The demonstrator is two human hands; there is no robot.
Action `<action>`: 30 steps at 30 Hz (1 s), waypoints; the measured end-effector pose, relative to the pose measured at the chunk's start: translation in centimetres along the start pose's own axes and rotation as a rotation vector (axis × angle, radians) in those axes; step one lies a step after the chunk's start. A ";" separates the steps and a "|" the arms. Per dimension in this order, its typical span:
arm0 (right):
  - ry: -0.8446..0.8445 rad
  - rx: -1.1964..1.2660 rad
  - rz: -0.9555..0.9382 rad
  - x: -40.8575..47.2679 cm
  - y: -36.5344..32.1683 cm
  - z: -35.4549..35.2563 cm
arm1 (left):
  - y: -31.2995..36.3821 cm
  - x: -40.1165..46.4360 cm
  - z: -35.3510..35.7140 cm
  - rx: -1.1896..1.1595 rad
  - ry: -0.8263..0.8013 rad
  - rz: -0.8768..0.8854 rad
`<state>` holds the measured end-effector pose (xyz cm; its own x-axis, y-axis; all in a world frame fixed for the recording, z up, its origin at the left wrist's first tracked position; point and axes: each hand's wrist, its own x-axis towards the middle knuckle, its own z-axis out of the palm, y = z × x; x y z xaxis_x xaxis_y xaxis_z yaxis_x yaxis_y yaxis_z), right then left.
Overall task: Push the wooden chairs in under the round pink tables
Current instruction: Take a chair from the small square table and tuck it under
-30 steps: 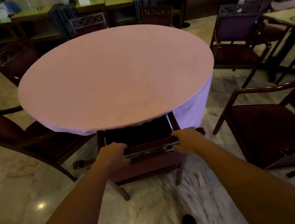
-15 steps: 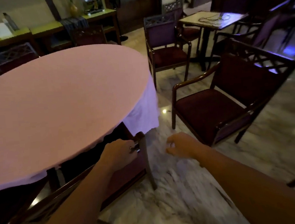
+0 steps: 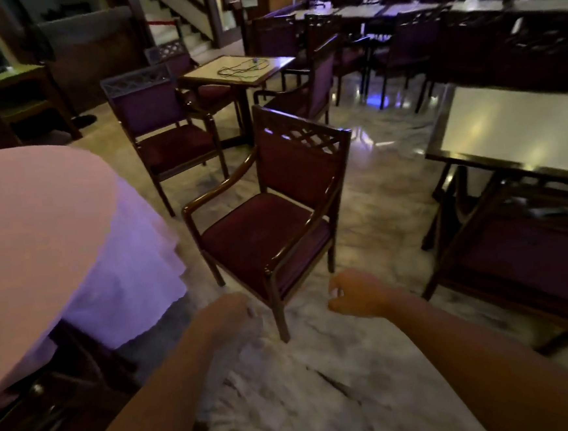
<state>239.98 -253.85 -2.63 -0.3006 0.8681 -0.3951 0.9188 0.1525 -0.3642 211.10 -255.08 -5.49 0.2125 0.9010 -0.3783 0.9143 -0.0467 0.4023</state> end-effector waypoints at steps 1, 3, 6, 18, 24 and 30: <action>0.002 0.015 0.030 -0.2 1.6 -0.6 | 1.9 1.1 0.2 -0.003 -0.015 0.023; 0.009 0.040 0.076 -0.4 5.2 -1.8 | 5.8 3.8 0.6 0.000 -0.057 0.063; 0.008 0.063 0.132 -0.7 9.1 -3.1 | 10.7 6.8 0.7 -0.053 -0.092 0.107; 0.088 0.135 0.219 5.2 21.1 -10.6 | 23.2 23.6 -1.5 -0.041 -0.189 0.248; 0.099 0.117 0.247 12.4 25.2 -16.3 | 25.4 33.9 -4.8 -0.034 -0.177 0.240; 0.054 0.115 0.274 20.5 28.4 -22.4 | 28.4 43.4 -10.1 -0.070 -0.102 0.258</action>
<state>265.66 -221.17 -2.22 -0.0285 0.8938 -0.4476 0.9280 -0.1428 -0.3441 242.77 -212.96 -2.08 0.4715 0.8151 -0.3367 0.8005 -0.2355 0.5511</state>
